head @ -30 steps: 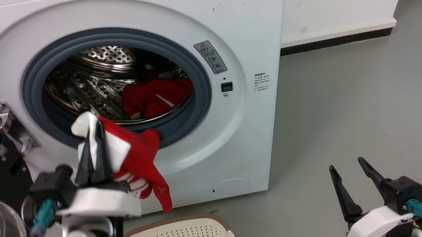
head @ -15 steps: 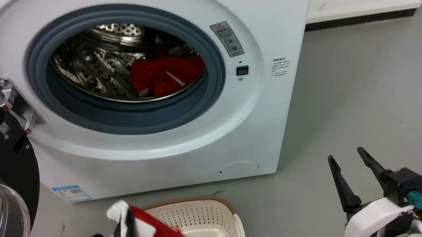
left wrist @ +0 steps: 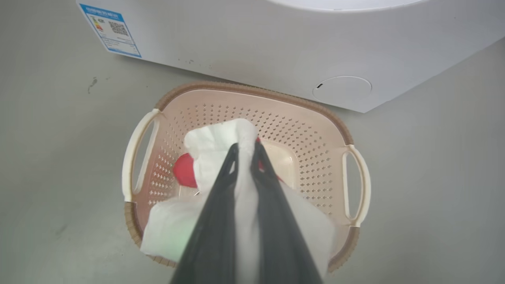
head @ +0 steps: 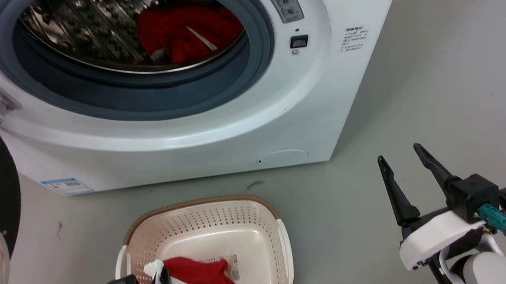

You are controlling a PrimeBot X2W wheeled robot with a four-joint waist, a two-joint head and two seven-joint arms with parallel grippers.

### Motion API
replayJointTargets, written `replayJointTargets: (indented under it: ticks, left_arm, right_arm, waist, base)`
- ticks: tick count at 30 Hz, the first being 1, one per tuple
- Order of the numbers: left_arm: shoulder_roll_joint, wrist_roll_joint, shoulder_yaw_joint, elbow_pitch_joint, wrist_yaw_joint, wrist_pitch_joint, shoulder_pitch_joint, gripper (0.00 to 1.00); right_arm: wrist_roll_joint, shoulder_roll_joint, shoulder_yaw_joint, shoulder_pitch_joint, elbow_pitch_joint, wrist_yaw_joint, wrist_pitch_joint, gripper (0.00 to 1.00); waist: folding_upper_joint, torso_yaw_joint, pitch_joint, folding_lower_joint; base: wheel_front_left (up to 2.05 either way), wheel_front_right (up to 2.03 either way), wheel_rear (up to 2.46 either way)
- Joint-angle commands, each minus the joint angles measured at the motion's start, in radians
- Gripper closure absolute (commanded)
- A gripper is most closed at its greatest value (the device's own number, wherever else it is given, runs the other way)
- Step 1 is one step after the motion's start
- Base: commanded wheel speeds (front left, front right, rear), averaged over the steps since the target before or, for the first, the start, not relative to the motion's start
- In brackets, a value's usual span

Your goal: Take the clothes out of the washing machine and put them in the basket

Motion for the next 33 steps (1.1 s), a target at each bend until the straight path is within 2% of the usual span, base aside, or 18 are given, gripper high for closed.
replayJointTargets:
  ticks: [1,5,12,20,27,28,30,31,32,33]
  left_arm:
    - [0.004,-0.003,0.001,0.036,-0.007,-0.009,-0.040,1.00]
    - [0.010,-0.018,0.018,0.233,-0.025,-0.033,-0.183,1.00]
    - [0.023,-0.042,0.042,0.438,-0.033,-0.050,-0.364,1.00]
    - [0.044,-0.069,0.066,0.579,-0.033,-0.052,-0.505,1.00]
    - [0.065,-0.063,0.049,0.626,-0.043,-0.019,-0.557,1.00]
    - [0.066,-0.068,0.049,0.630,-0.043,-0.012,-0.559,0.87]
    - [0.070,-0.073,0.049,0.635,-0.043,-0.003,-0.563,0.54]
    - [0.072,-0.075,0.048,0.635,-0.043,-0.001,-0.565,0.08]
    - [0.073,-0.073,0.046,0.637,-0.043,0.000,-0.563,0.00]
    - [0.074,-0.073,0.044,0.639,-0.043,-0.003,-0.557,0.00]
  right_arm:
    - [-0.007,0.001,0.003,-0.020,-0.006,-0.001,-0.005,0.00]
    - [-0.010,0.001,0.018,-0.060,-0.014,-0.001,-0.008,0.00]
    - [-0.007,0.001,0.039,-0.115,-0.028,-0.001,-0.014,0.00]
    - [-0.003,0.001,0.051,-0.164,-0.034,-0.001,-0.033,0.00]
    - [0.005,0.001,0.060,-0.196,-0.017,-0.001,-0.053,0.00]
    - [0.007,0.001,0.062,-0.199,-0.013,-0.001,-0.056,0.00]
    - [0.009,0.001,0.064,-0.205,-0.004,-0.001,-0.058,0.00]
    - [0.010,0.001,0.065,-0.208,0.003,-0.001,-0.060,0.00]
    - [0.011,0.001,0.065,-0.210,0.010,-0.001,-0.065,0.00]
    - [0.013,0.001,0.065,-0.211,0.019,-0.001,-0.068,0.00]
  waist:
    - [-0.0001,-0.007,0.046,-0.0001]
    - [-0.0001,-0.022,0.136,-0.0001]
    - [-0.0001,-0.055,0.278,-0.0001]
    - [-0.0001,-0.083,0.422,-0.0001]
    - [-0.0001,-0.091,0.478,-0.0001]
    - [-0.0001,-0.092,0.481,-0.0001]
    - [-0.0001,-0.092,0.480,-0.0001]
    - [-0.0001,-0.092,0.473,-0.0001]
    - [-0.0001,-0.092,0.464,-0.0001]
    - [-0.0001,-0.092,0.451,-0.0001]
  base:
    - [0.00,0.00,0.00]
    - [0.00,0.00,0.00]
    - [0.00,0.00,0.00]
    - [0.00,0.00,0.00]
    - [0.00,0.00,0.00]
    - [0.00,0.00,0.00]
    - [0.00,0.00,0.00]
    - [0.00,0.00,0.00]
    - [0.00,0.00,0.00]
    - [0.00,0.00,0.00]
